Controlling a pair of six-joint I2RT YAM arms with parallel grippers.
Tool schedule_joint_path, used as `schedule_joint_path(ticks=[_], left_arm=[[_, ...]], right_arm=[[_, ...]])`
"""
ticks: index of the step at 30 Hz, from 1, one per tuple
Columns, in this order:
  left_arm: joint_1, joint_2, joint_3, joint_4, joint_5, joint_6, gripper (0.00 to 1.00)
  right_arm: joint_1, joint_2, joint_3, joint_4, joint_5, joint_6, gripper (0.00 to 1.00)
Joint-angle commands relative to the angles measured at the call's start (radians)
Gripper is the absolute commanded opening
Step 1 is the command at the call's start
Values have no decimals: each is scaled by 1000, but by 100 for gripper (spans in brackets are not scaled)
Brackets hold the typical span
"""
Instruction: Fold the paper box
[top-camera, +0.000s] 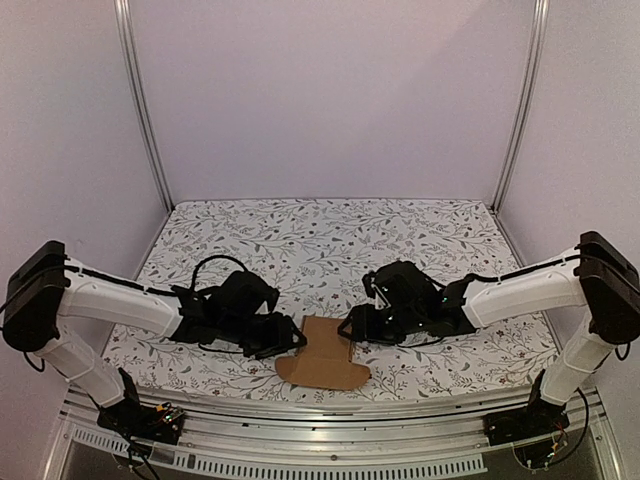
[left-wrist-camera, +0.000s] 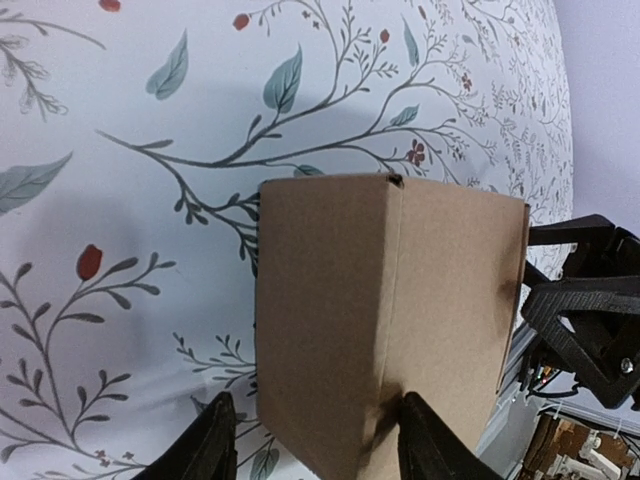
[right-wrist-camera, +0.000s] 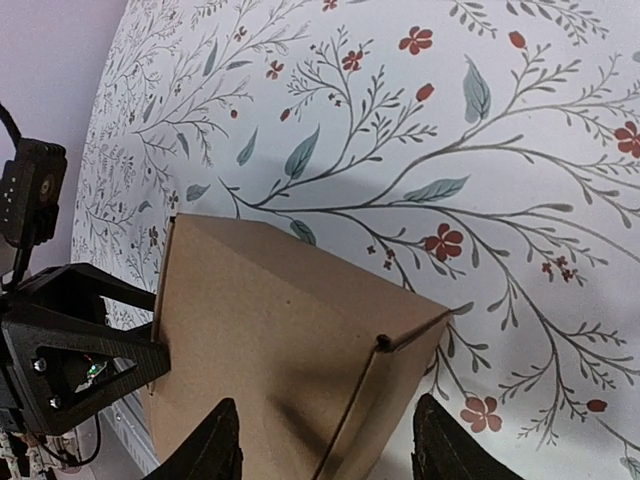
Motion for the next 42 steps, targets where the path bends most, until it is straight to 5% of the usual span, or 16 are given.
schedule_joint_path(ticks=[1, 9, 16, 23, 42], left_arm=[[-14, -25, -34, 44, -22, -41, 54], [-13, -94, -22, -81, -83, 36, 57], [-11, -184, 21, -274, -191, 166, 66], [-7, -230, -47, -200, -124, 188, 80], [42, -113, -160, 221, 141, 120, 89]], right_arm=[[5, 64, 62, 49, -31, 6, 56], [3, 109, 128, -76, 5, -105, 55], [3, 81, 171, -190, 44, -277, 64], [4, 89, 148, -161, -3, -255, 68], [4, 27, -19, -45, 22, -58, 27]])
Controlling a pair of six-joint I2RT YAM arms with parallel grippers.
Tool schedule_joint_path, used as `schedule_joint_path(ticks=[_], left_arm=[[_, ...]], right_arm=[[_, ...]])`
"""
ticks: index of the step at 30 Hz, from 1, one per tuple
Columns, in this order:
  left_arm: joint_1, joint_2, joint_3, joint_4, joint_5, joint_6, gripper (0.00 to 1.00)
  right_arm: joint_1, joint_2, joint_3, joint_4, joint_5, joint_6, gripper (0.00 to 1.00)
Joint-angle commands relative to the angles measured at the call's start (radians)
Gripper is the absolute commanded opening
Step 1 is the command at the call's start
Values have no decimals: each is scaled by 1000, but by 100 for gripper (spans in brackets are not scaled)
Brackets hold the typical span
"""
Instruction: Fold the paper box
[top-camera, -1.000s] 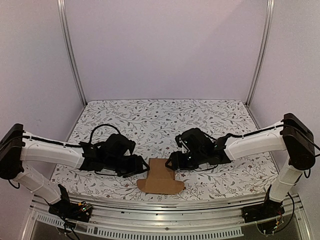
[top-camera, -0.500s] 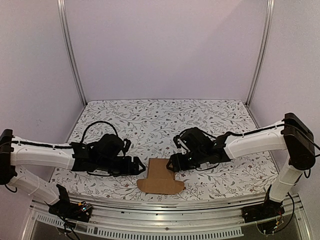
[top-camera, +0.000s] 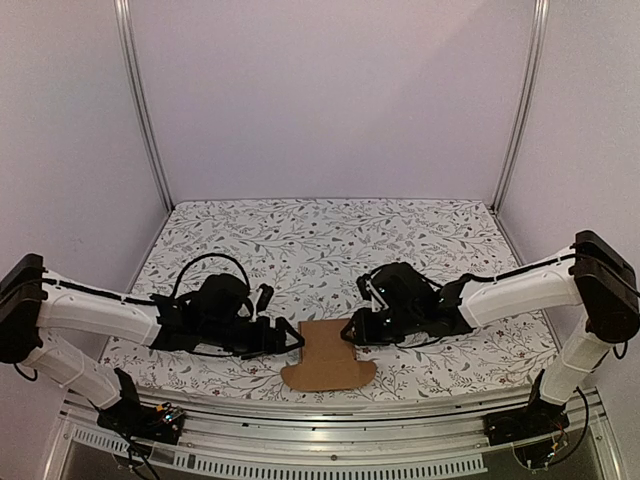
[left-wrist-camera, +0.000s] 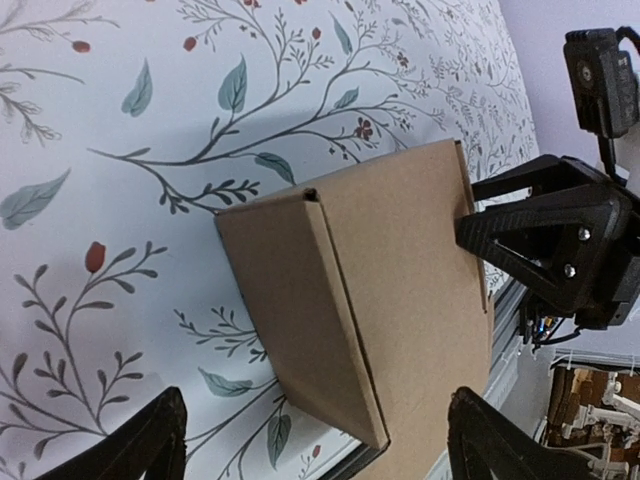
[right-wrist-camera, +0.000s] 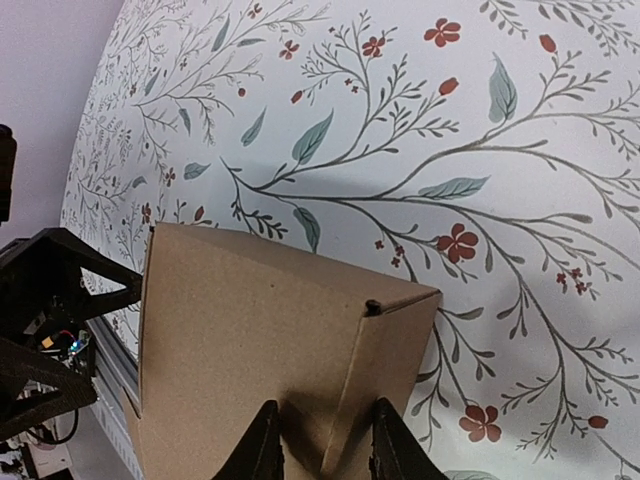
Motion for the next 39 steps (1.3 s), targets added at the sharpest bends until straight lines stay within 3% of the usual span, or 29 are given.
schedule_joint_path(ticks=[1, 13, 26, 32, 39], left_arm=[[13, 58, -33, 176, 98, -43, 89], [6, 195, -59, 377, 190, -139, 94], [6, 280, -66, 582, 242, -234, 94], [6, 334, -72, 706, 274, -294, 83], [6, 337, -73, 709, 278, -305, 66]], right_arm=[[4, -25, -60, -44, 44, 30, 25], [3, -77, -157, -17, 78, 68, 1], [3, -94, -225, 55, 74, 99, 0], [4, -97, -227, 63, 74, 100, 0], [3, -105, -234, 68, 77, 102, 0]])
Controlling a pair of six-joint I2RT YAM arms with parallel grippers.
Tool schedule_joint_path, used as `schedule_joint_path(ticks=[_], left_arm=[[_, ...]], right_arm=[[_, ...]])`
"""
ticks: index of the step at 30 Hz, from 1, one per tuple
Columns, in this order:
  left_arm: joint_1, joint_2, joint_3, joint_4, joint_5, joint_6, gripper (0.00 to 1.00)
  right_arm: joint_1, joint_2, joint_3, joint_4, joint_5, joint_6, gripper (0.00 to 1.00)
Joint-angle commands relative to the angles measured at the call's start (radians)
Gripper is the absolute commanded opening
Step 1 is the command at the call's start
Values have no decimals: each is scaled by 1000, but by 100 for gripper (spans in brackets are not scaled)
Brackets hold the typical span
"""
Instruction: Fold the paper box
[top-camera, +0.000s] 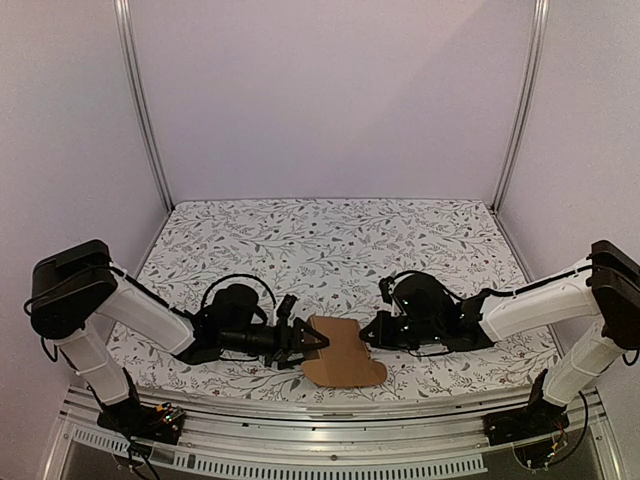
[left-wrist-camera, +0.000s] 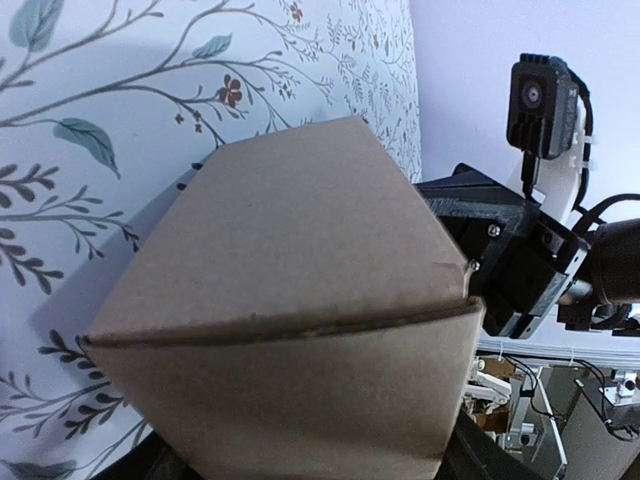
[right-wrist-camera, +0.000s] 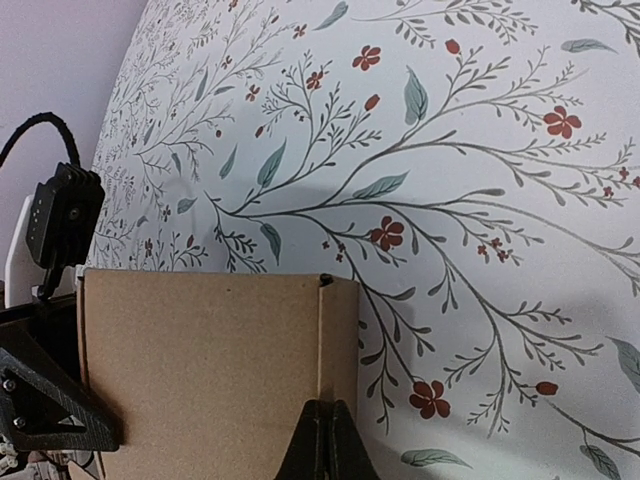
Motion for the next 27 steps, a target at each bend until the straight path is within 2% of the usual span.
schedule_joint_path(ticks=[1, 4, 6, 10, 14, 20, 25, 26, 27], left_arm=[[6, 7, -13, 34, 14, -9, 63], [8, -1, -13, 33, 14, -11, 53], [11, -8, -14, 33, 19, -11, 45], [24, -29, -24, 27, 32, -13, 37], [42, -67, -47, 21, 49, -22, 36], [73, -127, -74, 23, 135, -49, 36], [103, -183, -115, 97, 245, -103, 34], [110, -200, -125, 113, 264, -113, 34], [117, -216, -133, 116, 285, -116, 33]], right_arm=[[5, 13, -39, -96, 4, 0, 0], [3, 5, -33, -92, 2, -8, 2], [4, -11, -30, -91, 5, -22, 10], [5, -64, -13, -89, -13, -74, 25], [5, -150, -13, -94, -4, -141, 40], [5, -271, 21, -150, -34, -318, 55], [6, -346, 78, -249, -85, -551, 78], [5, -356, 94, -268, -101, -613, 85], [5, -371, 110, -287, -118, -647, 96]])
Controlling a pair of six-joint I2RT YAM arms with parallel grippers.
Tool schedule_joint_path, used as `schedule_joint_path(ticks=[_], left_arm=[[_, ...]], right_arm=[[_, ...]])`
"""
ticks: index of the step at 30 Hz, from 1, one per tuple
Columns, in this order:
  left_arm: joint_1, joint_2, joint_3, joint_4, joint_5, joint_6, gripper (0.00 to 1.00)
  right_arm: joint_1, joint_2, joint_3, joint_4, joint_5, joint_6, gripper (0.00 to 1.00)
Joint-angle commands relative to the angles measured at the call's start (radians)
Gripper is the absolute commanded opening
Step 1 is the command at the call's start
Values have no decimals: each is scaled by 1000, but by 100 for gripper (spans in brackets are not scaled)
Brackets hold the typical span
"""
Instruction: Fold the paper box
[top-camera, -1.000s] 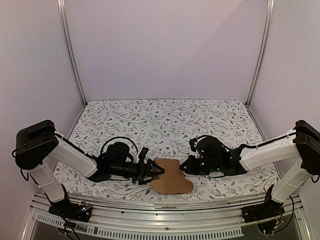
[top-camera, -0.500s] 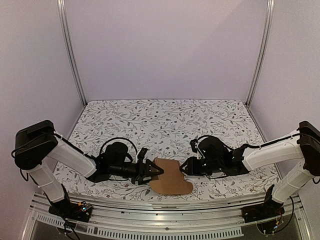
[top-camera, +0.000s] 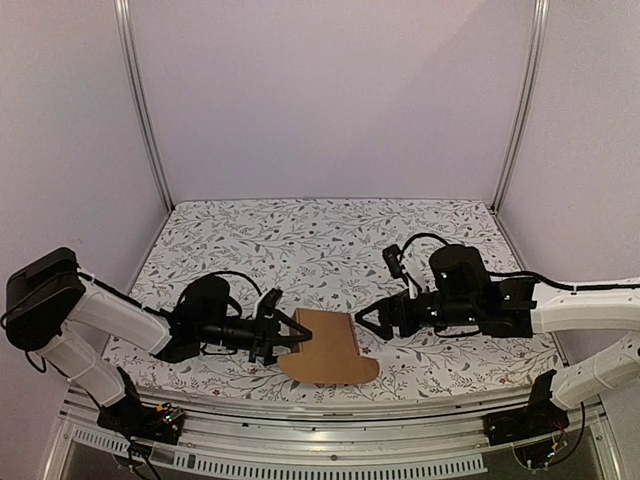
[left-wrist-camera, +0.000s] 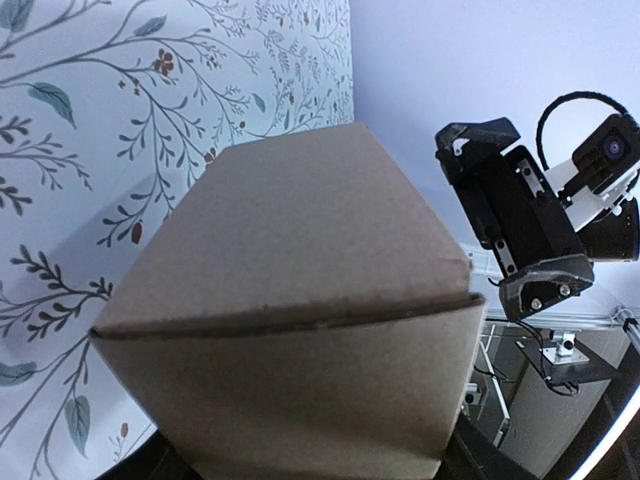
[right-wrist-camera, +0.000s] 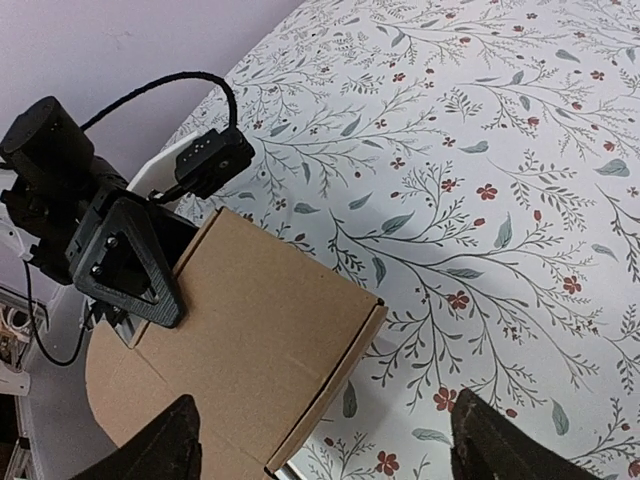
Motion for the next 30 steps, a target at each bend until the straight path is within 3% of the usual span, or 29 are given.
schedule_joint_path(ticks=[1, 9, 15, 18, 23, 30], left_arm=[[42, -72, -45, 75, 135, -44, 33], [95, -236, -78, 49, 252, -53, 32], [157, -304, -80, 56, 358, -89, 36], [180, -300, -94, 109, 399, -131, 36], [194, -260, -108, 226, 450, -194, 36], [194, -183, -123, 373, 476, -255, 34]], right_arm=[[5, -68, 79, -121, -77, -285, 98], [22, -165, 118, -129, -142, -585, 99], [126, -213, 122, -137, -115, -979, 99], [197, -227, 105, -114, -30, -1165, 99], [320, -198, 73, -35, 249, -1375, 99], [453, -99, -26, 251, 497, -1634, 99]])
